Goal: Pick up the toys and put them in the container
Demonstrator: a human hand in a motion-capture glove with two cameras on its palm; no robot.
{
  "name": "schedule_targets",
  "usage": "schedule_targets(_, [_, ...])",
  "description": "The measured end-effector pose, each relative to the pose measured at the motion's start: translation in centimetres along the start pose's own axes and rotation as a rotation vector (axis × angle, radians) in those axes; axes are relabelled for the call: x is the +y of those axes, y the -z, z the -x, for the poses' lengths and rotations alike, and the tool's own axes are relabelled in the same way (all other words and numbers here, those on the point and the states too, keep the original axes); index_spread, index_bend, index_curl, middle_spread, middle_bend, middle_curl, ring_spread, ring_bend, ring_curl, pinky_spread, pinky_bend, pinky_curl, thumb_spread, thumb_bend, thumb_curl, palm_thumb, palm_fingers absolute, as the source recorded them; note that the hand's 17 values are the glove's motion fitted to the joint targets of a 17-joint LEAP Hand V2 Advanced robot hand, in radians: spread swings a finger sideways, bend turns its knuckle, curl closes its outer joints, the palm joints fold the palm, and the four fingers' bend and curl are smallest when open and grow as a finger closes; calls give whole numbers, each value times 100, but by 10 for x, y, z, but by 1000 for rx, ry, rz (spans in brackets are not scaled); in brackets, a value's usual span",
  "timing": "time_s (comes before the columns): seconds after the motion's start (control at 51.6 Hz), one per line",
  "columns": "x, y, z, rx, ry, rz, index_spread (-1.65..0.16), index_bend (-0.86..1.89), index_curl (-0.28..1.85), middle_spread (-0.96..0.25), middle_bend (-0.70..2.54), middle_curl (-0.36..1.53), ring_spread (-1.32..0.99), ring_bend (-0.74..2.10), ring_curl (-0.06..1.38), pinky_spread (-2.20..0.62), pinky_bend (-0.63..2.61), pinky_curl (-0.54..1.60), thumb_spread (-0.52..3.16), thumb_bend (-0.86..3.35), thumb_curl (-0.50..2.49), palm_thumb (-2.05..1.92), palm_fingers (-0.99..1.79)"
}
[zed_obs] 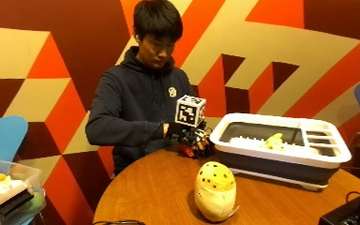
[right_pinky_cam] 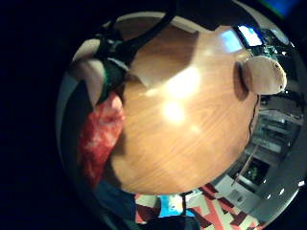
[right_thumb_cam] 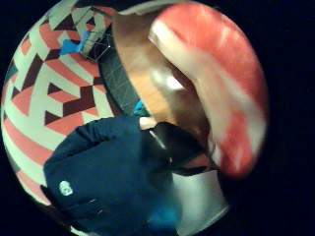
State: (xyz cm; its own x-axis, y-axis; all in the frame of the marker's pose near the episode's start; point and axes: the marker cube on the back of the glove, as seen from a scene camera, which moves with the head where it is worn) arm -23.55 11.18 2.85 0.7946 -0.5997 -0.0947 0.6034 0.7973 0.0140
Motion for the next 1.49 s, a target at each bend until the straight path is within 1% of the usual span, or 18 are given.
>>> schedule_targets(0.058, [3,-3,-7,-42,-2,-62,-11,3,23,-3,38,40,-12,88,32,-7,93,41,124,1,33,13,20])
schedule_targets(0.155, [5,-4,-23,-115,9,-156,-10,-1,15,-9,62,47,-23,116,39,-19,98,41,136,12,37,32,55])
schedule_targets(0.31, [19,12,-53,-145,36,-235,-15,18,14,-17,84,59,-31,135,47,-32,114,46,126,23,49,60,101])
schedule_targets(0.407, [38,48,-50,-171,27,-308,-18,28,17,-20,95,66,-33,141,52,-36,117,51,114,26,57,69,110])
schedule_targets(0.504, [42,117,-58,-245,20,-403,-22,44,21,-22,106,74,-35,146,56,-39,115,55,103,26,65,73,110])
schedule_targets(0.639, [8,200,-80,-307,18,-537,-27,63,29,-24,116,82,-37,150,61,-42,114,58,90,26,73,72,106])
schedule_targets(0.794, [-60,233,-70,-334,-8,-612,-30,74,36,-24,118,87,-37,150,63,-43,115,62,77,23,82,70,94])
schedule_targets(0.891, [-106,229,-75,-382,-41,-566,-32,77,41,-24,118,88,-37,151,64,-43,117,63,69,23,86,69,88])
schedule_targets(0.93, [-123,220,-75,-386,-55,-505,-33,77,42,-24,117,89,-37,151,64,-43,117,64,67,22,88,69,84])
schedule_targets(0.988, [-140,192,-51,-285,-39,-397,-32,74,44,-24,114,89,-37,150,65,-43,118,65,64,21,90,68,73])
schedule_targets(1.085, [-149,165,-37,-183,10,-266,-26,52,44,-22,94,84,-35,144,64,-39,122,64,73,17,88,63,28])
schedule_targets(1.104, [-148,164,-38,-184,18,-255,-24,47,43,-20,82,80,-33,132,60,-33,115,63,85,13,84,54,-11])
schedule_targets(1.123, [-147,164,-39,-190,23,-252,-22,47,45,-18,77,78,-31,128,61,-30,116,65,89,11,82,51,-21])
schedule_targets(1.143, [-146,165,-42,-198,24,-256,-22,46,44,-16,69,75,-28,113,57,-26,115,64,93,7,79,45,-39])
schedule_targets(1.162, [-145,167,-44,-206,20,-266,-21,43,42,-15,65,72,-26,103,54,-22,112,61,97,4,76,40,-43])
schedule_targets(1.201, [-142,172,-52,-219,2,-297,-21,38,39,-12,54,67,-21,87,48,-18,108,57,101,-3,71,30,-47])
schedule_targets(1.317, [-123,202,-114,-310,-108,-358,-20,29,36,-7,37,59,-14,61,35,-8,94,48,112,-5,61,19,-29])
schedule_targets(1.492, [-78,206,-190,-246,-239,-339,-22,27,37,-6,33,55,-11,54,31,-2,75,41,126,-1,51,14,-5])
